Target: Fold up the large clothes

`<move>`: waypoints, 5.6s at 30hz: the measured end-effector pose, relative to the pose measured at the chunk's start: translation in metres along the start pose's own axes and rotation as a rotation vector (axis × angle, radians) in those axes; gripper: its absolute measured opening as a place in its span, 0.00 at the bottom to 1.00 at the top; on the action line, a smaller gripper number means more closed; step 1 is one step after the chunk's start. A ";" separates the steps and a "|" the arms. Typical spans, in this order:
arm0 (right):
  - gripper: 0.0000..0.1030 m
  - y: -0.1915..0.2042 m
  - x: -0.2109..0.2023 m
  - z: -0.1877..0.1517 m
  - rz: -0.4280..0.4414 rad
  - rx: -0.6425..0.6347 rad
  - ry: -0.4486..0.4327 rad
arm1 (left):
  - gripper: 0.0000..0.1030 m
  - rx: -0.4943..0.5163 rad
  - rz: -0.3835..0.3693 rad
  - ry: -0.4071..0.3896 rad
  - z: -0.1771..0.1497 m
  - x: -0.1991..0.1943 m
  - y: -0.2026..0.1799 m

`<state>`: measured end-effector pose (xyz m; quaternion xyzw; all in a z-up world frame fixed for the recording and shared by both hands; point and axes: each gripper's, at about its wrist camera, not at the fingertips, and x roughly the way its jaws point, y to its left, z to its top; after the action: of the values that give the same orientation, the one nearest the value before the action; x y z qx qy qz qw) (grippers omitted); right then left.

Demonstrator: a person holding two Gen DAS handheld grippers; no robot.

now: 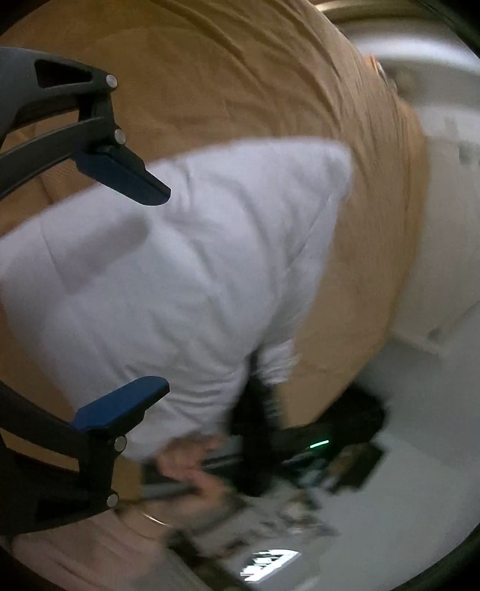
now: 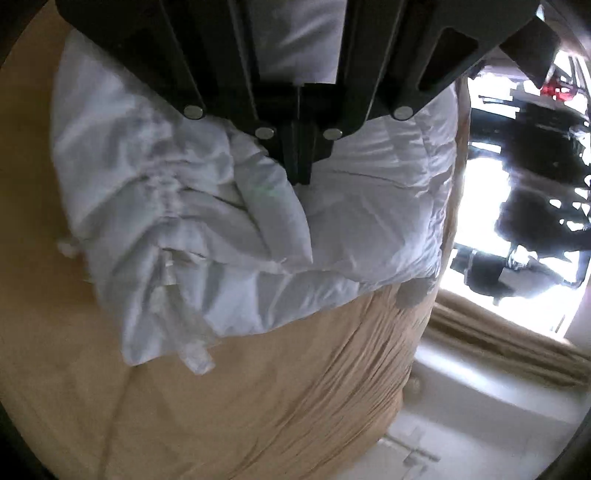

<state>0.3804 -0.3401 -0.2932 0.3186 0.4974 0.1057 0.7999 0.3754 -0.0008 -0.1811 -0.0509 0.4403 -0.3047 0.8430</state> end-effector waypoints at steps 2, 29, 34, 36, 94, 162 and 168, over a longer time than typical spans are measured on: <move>0.00 -0.005 -0.016 -0.013 -0.027 -0.006 -0.032 | 0.92 -0.035 0.003 0.029 -0.007 0.004 0.009; 0.15 0.074 -0.032 -0.062 -0.319 -0.326 -0.130 | 0.99 -0.017 0.059 0.163 -0.069 0.037 -0.009; 0.20 0.093 -0.049 -0.019 -0.370 -0.251 -0.264 | 1.00 0.003 0.072 0.171 -0.070 0.039 -0.014; 0.24 0.119 -0.034 -0.013 -0.285 -0.323 -0.210 | 1.00 0.005 0.070 0.172 -0.070 0.040 -0.016; 1.00 0.193 -0.269 -0.243 -0.673 -0.285 -0.018 | 0.99 -0.161 0.476 0.238 0.018 -0.195 -0.148; 1.00 0.190 -0.263 -0.248 -0.658 -0.271 0.042 | 0.99 -0.168 0.470 0.316 0.003 -0.182 -0.150; 1.00 0.190 -0.263 -0.248 -0.654 -0.273 0.047 | 0.99 -0.174 0.472 0.323 0.002 -0.182 -0.149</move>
<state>0.0680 -0.2205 -0.0600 0.0299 0.5726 -0.0833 0.8150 0.2295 -0.0201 0.0019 0.0300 0.5930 -0.0658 0.8019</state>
